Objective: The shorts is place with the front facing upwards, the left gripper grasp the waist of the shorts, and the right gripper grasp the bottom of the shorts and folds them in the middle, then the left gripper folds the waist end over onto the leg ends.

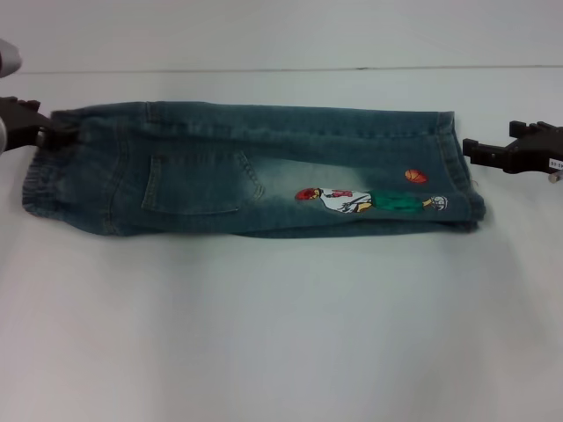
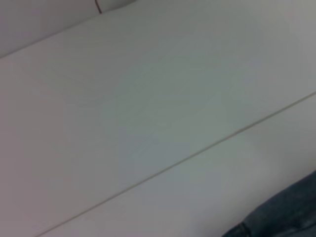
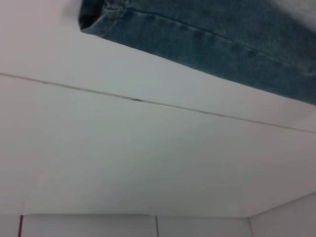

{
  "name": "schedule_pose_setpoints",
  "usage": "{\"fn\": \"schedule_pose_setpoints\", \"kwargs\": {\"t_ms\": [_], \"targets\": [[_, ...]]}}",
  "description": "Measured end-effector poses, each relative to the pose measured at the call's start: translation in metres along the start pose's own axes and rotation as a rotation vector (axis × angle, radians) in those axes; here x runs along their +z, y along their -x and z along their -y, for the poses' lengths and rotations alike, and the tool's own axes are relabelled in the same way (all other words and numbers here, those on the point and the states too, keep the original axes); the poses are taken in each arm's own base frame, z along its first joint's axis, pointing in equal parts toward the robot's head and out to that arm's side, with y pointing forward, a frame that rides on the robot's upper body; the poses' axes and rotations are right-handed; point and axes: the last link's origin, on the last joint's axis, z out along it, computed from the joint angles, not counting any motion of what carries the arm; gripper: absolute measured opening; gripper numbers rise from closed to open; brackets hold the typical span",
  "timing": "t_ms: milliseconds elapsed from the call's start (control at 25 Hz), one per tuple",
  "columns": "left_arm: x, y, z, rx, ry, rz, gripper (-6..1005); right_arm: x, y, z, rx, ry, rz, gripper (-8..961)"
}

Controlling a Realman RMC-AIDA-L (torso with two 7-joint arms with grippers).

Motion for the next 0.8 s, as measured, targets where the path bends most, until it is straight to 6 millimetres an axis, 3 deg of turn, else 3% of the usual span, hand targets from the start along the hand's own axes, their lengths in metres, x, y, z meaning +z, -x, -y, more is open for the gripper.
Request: {"fn": "schedule_pose_setpoints", "kwargs": {"t_ms": [240, 400, 800], "targets": [[-0.009, -0.003, 0.002, -0.039, -0.028, -0.049, 612, 0.0, 0.001, -0.001, 0.002, 0.003, 0.007, 949], [-0.026, -0.001, 0.011, -0.136, -0.002, -0.116, 610, -0.004, 0.004, -0.002, 0.003, 0.024, 0.032, 949], [-0.071, 0.038, 0.011, -0.326, 0.151, -0.239, 602, -0.04, 0.012, -0.014, -0.065, 0.188, 0.182, 949]]}}
